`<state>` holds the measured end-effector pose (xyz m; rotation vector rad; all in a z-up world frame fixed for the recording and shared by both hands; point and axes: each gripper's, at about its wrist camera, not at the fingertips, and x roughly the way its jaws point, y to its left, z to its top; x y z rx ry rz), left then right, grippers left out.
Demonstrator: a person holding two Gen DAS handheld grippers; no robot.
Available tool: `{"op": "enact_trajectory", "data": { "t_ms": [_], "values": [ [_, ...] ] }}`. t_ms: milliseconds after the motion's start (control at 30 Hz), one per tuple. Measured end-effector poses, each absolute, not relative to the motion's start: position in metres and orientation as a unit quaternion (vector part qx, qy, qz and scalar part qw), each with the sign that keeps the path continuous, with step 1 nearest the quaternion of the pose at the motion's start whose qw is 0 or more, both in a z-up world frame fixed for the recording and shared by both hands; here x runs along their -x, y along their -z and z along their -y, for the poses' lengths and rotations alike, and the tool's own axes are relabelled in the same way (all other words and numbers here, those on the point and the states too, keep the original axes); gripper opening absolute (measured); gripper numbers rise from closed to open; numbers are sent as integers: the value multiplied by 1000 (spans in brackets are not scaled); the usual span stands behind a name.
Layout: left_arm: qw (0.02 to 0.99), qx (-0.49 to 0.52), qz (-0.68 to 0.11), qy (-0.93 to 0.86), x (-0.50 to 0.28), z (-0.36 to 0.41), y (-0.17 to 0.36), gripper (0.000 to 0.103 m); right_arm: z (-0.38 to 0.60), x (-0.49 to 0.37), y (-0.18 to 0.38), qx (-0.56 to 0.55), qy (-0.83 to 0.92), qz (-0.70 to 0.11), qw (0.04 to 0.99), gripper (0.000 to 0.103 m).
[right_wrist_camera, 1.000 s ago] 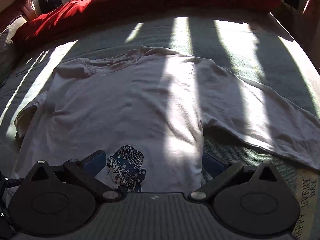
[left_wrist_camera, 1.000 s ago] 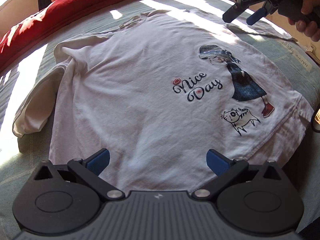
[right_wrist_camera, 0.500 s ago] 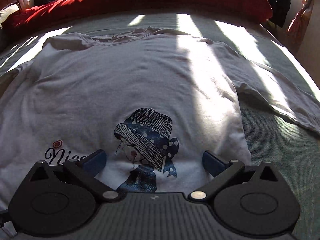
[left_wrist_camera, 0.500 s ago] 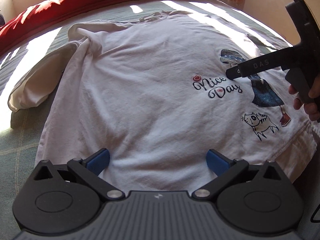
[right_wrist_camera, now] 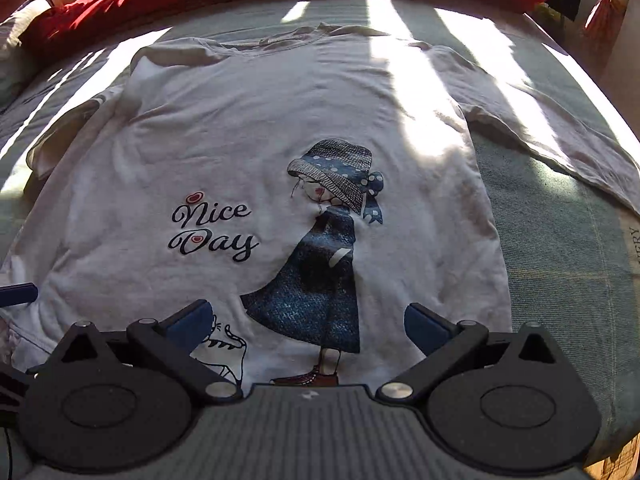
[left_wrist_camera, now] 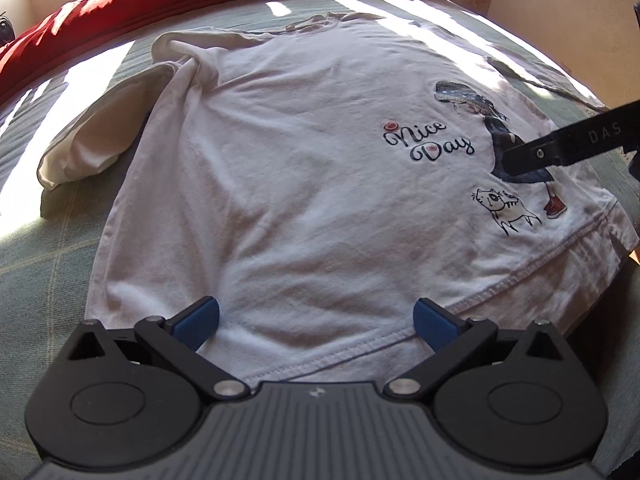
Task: Fold clothes
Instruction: 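Lift the right tool off the shirt and hold both tools above it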
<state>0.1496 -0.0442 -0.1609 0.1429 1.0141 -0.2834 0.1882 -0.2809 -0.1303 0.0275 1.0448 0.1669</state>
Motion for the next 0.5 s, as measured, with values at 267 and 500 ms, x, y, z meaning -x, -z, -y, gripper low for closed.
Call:
{"op": "enact_trajectory", "data": {
  "t_ms": [267,500],
  "values": [
    [862,-64,-487,124,-152,45,162,102,243,-233,150,-13,-81,-503,860,103],
    [866,-56,-482,121,-151,42,164,103,263,-168,155,-41,-76,-509,857,103]
  ]
}}
